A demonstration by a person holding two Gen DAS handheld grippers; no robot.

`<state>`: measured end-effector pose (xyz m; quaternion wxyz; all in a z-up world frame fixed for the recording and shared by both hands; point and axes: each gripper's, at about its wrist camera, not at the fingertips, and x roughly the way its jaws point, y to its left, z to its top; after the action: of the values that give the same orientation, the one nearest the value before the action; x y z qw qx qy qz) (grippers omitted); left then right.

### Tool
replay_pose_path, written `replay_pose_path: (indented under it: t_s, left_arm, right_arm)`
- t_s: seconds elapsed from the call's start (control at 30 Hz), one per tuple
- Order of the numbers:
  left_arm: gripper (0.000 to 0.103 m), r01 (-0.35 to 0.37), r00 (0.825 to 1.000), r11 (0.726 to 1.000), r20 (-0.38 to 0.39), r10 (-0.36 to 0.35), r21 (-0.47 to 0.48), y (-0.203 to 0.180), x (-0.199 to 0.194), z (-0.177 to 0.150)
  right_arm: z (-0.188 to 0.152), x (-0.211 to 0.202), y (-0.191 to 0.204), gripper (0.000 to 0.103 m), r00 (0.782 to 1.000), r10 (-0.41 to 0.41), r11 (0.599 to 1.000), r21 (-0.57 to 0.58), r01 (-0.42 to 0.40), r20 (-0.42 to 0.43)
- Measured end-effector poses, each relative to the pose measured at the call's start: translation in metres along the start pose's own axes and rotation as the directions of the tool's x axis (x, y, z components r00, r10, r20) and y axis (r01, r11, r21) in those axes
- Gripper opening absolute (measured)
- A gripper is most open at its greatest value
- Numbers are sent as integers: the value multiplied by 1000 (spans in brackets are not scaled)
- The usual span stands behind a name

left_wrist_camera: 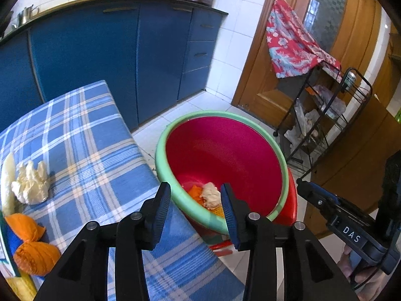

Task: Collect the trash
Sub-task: 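Move both open tools back over the table toward the medicine box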

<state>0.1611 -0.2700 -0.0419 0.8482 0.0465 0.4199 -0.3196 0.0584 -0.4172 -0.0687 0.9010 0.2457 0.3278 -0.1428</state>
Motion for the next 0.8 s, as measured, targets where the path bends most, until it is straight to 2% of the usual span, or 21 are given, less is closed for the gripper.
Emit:
replay_pose_path:
  t_s: [0.47,0.8]
  left_arm:
    - [47,-46,997,996,59,50,-70,26,-58,-16]
    - [48,-133,983,982,105,148,-137,58,-103,-33]
  right_arm:
    - [-4,-37,33,38,998,57,997,-48,-55,34]
    - [-13,-52,67,41,994,102,990,-101,-98,29]
